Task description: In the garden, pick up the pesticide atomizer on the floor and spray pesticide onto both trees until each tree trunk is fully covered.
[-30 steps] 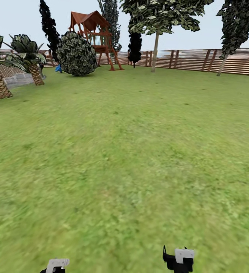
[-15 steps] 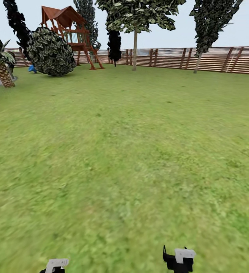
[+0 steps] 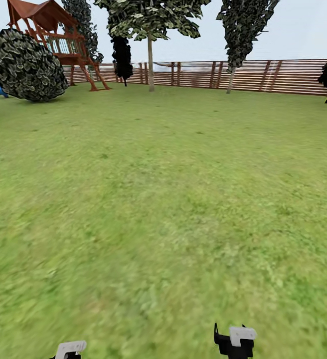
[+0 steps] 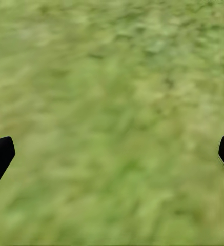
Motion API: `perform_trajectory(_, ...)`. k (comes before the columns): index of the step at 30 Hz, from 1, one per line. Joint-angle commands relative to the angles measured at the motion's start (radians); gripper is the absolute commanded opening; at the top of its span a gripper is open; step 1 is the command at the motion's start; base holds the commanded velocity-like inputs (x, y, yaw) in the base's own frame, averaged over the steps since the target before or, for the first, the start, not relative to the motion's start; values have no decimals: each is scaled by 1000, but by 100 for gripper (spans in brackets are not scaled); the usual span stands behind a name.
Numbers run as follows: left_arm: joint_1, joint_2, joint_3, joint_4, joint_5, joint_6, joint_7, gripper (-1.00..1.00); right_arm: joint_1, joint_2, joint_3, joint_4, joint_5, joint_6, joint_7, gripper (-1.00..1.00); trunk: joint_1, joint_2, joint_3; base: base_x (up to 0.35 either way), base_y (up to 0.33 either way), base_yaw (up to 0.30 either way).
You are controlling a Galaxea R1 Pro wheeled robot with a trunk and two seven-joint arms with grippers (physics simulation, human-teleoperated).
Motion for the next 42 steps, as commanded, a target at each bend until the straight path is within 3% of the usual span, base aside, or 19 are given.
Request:
perform_trajectory(1, 0, 1, 8, 1, -3, -2, -7, -100, -1, 1, -6, 1, 11, -1, -6, 100, 0, 0, -1, 338, 0, -184)
perform_trajectory(7, 0, 1, 9, 1, -2, -2, -6, -100, -1, 1, -4, 47, 15, -3, -5, 100, 0, 0, 6, 338, 0, -29)
perform_trajectory(27, 0, 1, 9, 1, -2, -2, -6, -100, -1, -1, -3, 49, 17, -3, -5, 100, 0, 0, 9, 338, 0, 0)
perform_trajectory(42, 0, 0, 9, 1, -2, -2, -6, -100, -1, -1, -3, 50, 17, -3, -4, 100, 0, 0, 31, 332, 0, 15)
